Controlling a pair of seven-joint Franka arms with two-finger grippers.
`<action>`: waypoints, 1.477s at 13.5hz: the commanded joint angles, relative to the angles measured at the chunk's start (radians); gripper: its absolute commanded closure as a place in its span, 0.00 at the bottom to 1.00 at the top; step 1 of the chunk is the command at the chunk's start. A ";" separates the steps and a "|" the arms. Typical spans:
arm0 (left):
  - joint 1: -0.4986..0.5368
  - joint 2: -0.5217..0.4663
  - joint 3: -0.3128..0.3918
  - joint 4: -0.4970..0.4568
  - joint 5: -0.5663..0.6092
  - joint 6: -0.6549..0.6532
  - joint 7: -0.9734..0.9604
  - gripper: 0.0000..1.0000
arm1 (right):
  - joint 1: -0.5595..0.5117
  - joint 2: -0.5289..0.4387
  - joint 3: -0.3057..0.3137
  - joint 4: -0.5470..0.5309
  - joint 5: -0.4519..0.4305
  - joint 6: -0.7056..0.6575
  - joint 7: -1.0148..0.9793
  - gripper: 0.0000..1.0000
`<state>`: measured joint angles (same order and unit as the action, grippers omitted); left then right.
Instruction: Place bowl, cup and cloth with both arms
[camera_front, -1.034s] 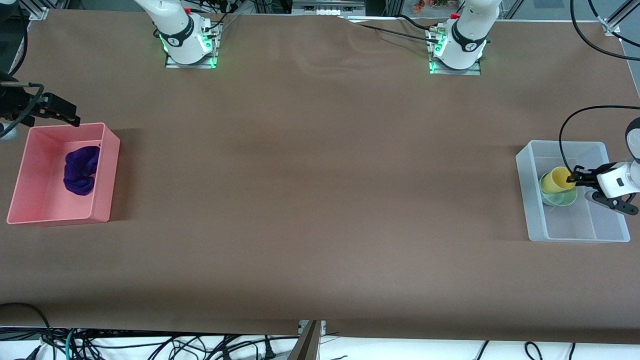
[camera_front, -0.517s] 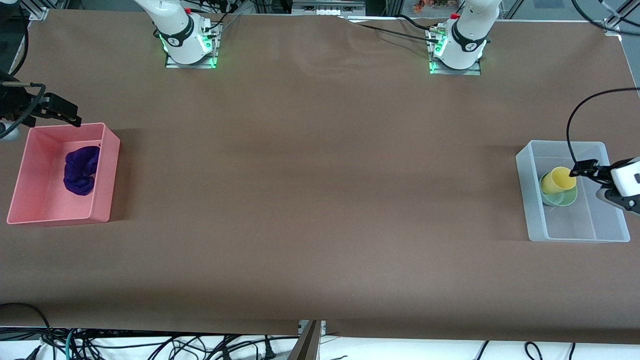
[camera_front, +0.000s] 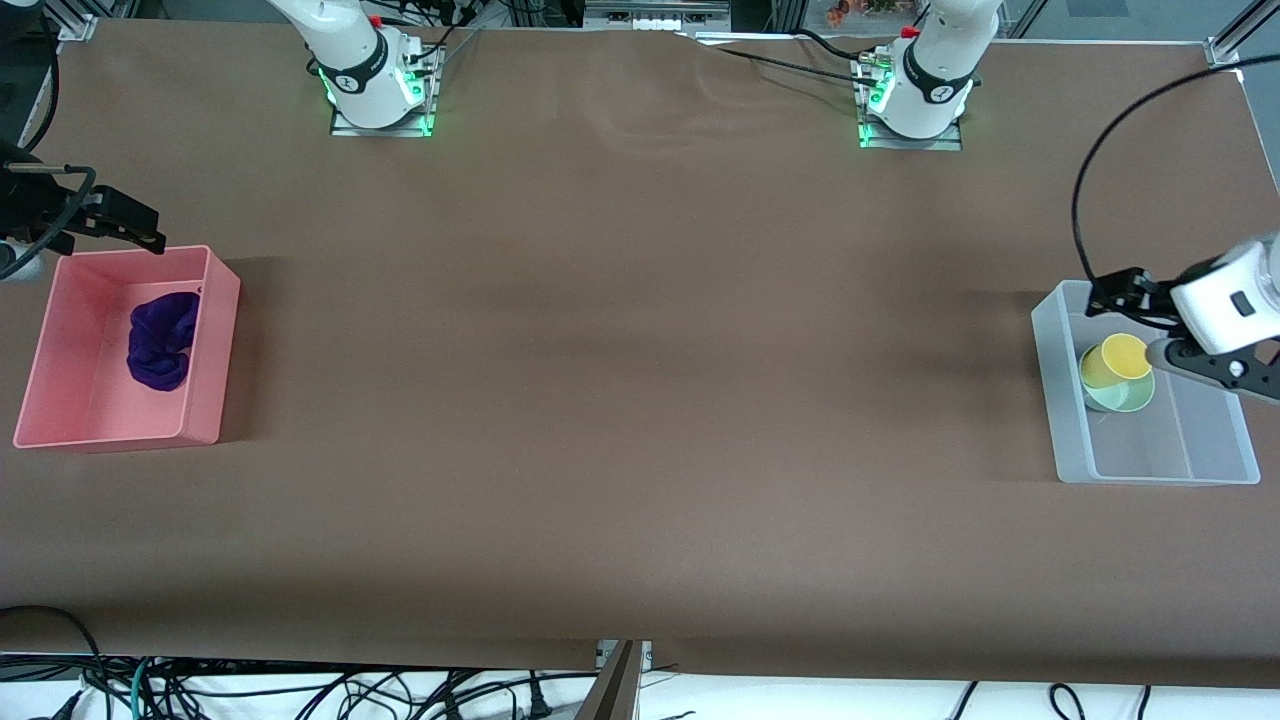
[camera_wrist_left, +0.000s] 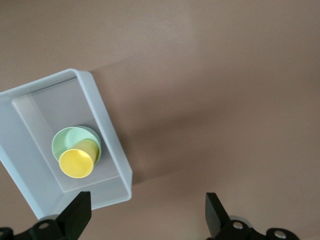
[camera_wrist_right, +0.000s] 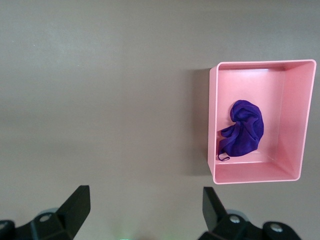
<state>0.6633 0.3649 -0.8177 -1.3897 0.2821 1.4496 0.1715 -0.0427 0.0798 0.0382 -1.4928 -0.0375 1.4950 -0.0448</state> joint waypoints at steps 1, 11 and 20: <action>-0.069 -0.033 0.002 0.035 0.011 -0.031 -0.030 0.00 | 0.001 0.006 0.000 0.023 -0.001 -0.015 0.006 0.01; -0.705 -0.455 0.827 -0.453 -0.331 0.321 -0.064 0.00 | 0.003 0.006 0.000 0.023 -0.001 -0.015 0.008 0.01; -0.665 -0.443 0.764 -0.425 -0.264 0.264 -0.148 0.00 | 0.001 0.008 0.000 0.023 -0.001 -0.015 0.008 0.01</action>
<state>-0.0093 -0.0657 -0.0481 -1.8091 0.0042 1.7233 0.0385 -0.0425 0.0811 0.0380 -1.4925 -0.0375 1.4950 -0.0444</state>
